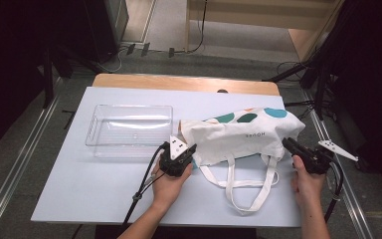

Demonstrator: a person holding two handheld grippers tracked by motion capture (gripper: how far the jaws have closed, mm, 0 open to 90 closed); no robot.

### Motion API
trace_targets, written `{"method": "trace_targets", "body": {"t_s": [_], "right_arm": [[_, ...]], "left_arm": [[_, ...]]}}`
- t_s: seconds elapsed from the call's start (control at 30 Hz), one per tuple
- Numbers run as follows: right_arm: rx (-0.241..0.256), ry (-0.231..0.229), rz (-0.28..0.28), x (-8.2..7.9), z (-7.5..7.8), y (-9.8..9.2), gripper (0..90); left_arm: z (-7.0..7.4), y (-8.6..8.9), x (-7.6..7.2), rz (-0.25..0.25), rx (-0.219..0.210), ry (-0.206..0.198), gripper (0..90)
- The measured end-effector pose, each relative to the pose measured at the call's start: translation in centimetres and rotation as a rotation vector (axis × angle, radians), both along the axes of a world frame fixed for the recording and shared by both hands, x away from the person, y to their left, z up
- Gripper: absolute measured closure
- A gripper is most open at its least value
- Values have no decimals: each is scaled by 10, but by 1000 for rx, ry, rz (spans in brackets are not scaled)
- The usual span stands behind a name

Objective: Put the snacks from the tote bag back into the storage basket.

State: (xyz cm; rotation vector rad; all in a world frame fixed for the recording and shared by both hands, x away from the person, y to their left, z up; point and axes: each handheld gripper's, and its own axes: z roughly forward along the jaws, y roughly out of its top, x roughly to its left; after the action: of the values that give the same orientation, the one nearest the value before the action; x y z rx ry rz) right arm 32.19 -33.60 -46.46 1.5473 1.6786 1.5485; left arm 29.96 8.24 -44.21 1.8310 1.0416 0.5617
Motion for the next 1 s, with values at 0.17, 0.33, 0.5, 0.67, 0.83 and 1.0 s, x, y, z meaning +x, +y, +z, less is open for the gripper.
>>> {"method": "trace_targets", "body": {"t_s": [0.17,0.33,0.5,0.67,0.83,1.0], "right_arm": [[-138,-104,-46,-14,7,13,893],[-90,-125,-141,-21,10,-2,528],[-139,-13,-135,-6,6,-6,198],[-24,60,-93,10,-3,-16,148],[30,117,-13,16,-10,-18,209],[-48,117,0,14,-10,-11,622]], "left_arm": [[1,3,3,4,-27,13,874],[0,5,4,7,-27,17,874],[-2,5,5,9,-16,17,874],[-2,6,5,8,-14,17,874],[-3,6,5,7,-19,20,874],[-3,6,5,-7,-32,25,874]]}}
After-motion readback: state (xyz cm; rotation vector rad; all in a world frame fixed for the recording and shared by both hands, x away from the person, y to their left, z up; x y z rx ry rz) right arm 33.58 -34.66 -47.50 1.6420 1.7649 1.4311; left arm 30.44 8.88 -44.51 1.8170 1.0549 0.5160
